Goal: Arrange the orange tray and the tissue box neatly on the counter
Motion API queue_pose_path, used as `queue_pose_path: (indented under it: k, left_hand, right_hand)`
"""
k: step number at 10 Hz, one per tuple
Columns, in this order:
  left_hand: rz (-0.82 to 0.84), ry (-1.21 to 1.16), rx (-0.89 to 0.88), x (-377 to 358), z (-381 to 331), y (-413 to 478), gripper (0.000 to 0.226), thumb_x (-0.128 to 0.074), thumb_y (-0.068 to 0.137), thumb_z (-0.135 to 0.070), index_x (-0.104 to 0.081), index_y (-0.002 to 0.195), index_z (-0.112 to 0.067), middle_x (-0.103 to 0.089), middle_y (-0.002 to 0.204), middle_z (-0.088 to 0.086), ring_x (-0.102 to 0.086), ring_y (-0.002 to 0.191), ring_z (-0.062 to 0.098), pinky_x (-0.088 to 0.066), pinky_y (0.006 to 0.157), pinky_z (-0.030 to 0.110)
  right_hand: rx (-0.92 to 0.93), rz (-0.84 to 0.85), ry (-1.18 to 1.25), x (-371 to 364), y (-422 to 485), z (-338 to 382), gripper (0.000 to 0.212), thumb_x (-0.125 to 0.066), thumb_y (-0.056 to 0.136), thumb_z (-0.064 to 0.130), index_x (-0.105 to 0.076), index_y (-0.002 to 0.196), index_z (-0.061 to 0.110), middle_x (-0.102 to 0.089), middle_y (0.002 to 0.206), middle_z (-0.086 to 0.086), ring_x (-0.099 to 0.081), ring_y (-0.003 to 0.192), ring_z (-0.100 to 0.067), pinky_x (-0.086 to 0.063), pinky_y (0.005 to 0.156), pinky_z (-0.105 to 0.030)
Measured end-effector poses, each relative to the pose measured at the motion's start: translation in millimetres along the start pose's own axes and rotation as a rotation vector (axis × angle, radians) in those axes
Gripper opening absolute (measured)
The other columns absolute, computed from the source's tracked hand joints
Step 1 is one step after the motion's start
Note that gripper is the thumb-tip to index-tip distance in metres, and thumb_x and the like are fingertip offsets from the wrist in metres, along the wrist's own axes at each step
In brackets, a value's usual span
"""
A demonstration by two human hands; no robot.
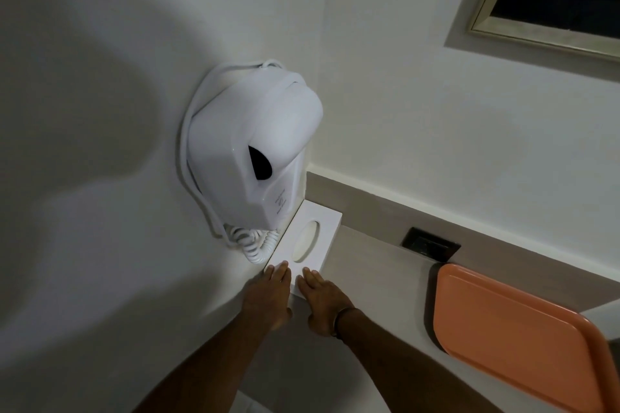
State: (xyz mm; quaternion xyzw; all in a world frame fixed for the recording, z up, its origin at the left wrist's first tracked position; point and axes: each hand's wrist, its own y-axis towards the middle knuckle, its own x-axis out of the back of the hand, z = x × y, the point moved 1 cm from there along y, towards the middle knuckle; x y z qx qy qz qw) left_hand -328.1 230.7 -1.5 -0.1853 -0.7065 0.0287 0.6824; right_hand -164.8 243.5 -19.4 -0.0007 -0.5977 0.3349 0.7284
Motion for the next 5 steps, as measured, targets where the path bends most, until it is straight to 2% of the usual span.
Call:
queue_pose_path:
  k: [3, 5]
  left_hand:
    - [0.003, -0.029, -0.043, -1.0, 6.7, -4.7, 0.093, -0.063, 0.091, -0.045, -0.008, 0.16, -0.016, -0.005, 0.172, 0.002, -0.013, 0.158, 0.027, -0.034, 0.122, 0.046]
    - [-0.116, -0.018, -0.118, 14.7, -18.5, -29.8, 0.083, -0.05, 0.096, -0.046, -0.008, 0.161, -0.017, -0.003, 0.172, 0.005, -0.011, 0.159, 0.025, -0.019, 0.128, 0.044]
  right_hand:
    - [-0.015, -0.02, -0.042, -3.6, -2.6, -0.1, 0.097, -0.064, 0.088, 0.018, -0.001, 0.163, 0.017, 0.008, 0.172, -0.009, 0.005, 0.159, -0.028, -0.004, 0.127, -0.041]
    - [0.01, -0.2, 0.078, 15.5, -65.7, -7.3, 0.097, -0.062, 0.089, 0.013, 0.0, 0.163, 0.024, 0.008, 0.172, -0.001, 0.005, 0.159, -0.023, -0.004, 0.126, -0.035]
